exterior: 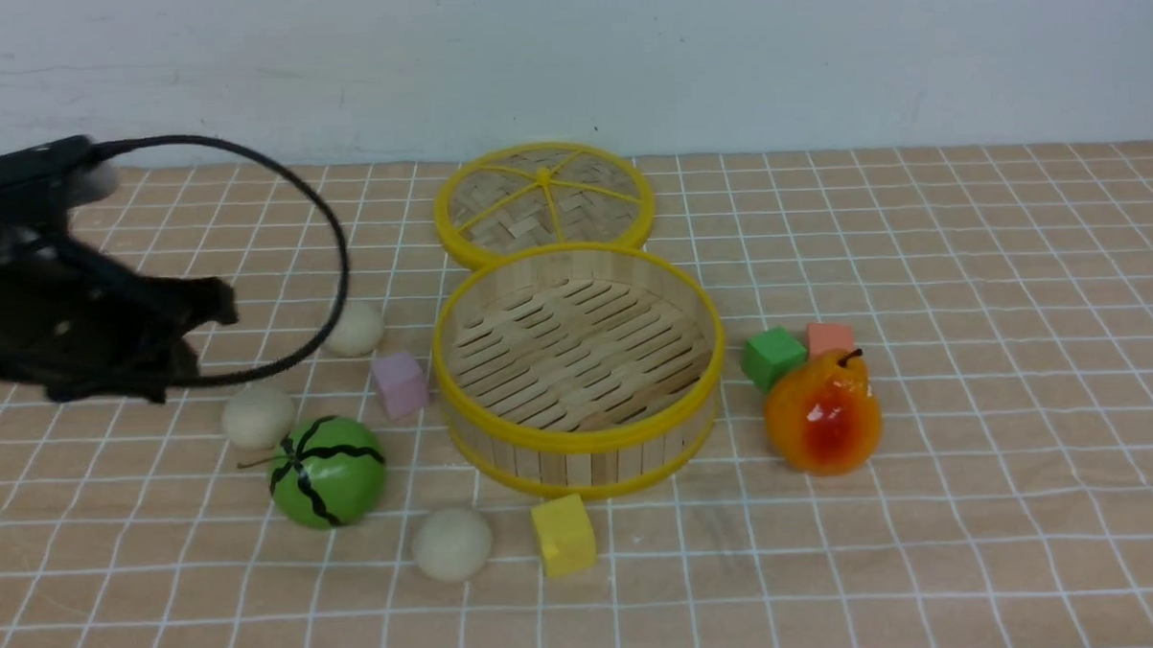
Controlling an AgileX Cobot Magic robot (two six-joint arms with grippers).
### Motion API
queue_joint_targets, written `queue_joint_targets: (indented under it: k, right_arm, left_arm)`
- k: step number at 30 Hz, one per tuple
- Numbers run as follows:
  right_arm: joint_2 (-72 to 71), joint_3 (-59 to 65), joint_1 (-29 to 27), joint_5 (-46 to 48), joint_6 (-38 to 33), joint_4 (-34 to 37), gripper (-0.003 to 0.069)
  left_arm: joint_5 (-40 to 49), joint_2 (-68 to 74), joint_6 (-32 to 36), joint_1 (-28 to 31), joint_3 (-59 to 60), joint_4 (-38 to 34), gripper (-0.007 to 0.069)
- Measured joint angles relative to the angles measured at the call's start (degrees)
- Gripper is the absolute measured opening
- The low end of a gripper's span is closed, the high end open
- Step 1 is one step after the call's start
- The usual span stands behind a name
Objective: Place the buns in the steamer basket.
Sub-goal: Use the left arm to grab a steamed stuffed bun
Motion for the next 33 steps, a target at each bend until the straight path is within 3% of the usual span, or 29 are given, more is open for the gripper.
queue_joint_targets:
  k: [8,26,31,33]
  right_arm:
    - [0.0,0.0,0.0,0.0,0.0,0.0,0.0241]
    - [0.0,0.0,0.0,0.0,0.0,0.0,0.0241]
    - [0.0,0.0,0.0,0.0,0.0,0.0,0.0241]
    - [0.0,0.0,0.0,0.0,0.0,0.0,0.0241]
  left_arm:
    - [2.98,15.69,0.01,-1.51,-12.49,7.81,0.0236]
    - [-2.52,25.36,-2.68,-1.51,-14.32,8.95,0.0235]
    - [-2.8,25.92,-2.73,-1.51,-14.65,9.13,0.0143]
    - [-2.41,25.81,-2.79,-1.51,-14.86,9.13,0.004]
